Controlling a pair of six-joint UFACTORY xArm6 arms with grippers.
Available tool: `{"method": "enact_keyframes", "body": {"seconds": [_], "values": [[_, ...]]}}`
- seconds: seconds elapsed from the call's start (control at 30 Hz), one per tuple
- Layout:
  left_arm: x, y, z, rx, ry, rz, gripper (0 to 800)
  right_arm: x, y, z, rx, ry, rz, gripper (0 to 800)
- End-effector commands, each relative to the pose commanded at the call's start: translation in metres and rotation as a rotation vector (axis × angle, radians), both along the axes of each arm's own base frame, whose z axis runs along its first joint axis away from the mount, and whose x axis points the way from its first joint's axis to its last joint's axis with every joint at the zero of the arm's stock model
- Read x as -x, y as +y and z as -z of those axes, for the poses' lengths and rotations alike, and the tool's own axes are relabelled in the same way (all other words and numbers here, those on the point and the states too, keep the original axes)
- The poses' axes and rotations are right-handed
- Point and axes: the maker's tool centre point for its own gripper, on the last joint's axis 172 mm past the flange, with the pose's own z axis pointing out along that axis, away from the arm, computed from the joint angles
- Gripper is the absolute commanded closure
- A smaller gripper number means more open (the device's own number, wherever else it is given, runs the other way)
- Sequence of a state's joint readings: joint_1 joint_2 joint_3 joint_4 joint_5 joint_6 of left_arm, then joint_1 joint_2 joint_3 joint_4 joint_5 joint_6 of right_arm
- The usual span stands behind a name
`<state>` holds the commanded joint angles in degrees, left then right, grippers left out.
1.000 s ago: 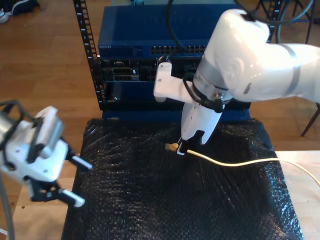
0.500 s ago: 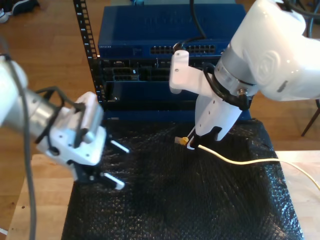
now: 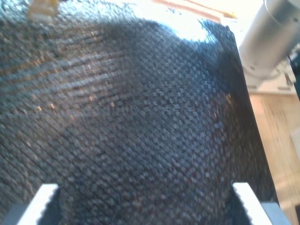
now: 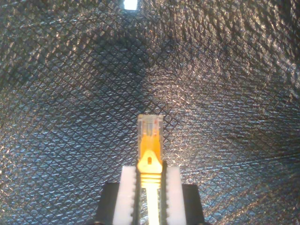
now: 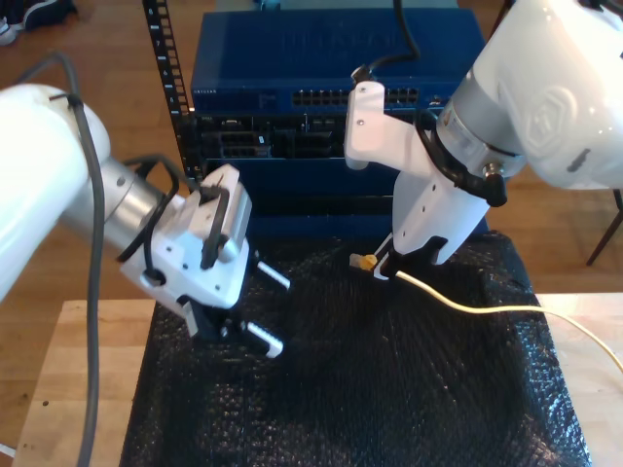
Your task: Grab the cable and plug it in
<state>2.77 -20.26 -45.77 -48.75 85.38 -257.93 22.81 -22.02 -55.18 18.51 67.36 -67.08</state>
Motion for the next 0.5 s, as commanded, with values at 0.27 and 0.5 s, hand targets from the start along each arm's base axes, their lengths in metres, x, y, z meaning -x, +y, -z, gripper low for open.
{"method": "enact_keyframes", "body": {"seconds": [0.27,0.5], "values": [[-0.027,-0.010,-0.018,0.067,-0.022,-0.060,0,0.005,-0.001,-0.016,-0.012,-0.019,-0.005,794],[-0.036,-0.018,-0.023,0.090,-0.043,-0.081,0,0.014,0.005,-0.032,-0.105,0.029,-0.019,794]]}}
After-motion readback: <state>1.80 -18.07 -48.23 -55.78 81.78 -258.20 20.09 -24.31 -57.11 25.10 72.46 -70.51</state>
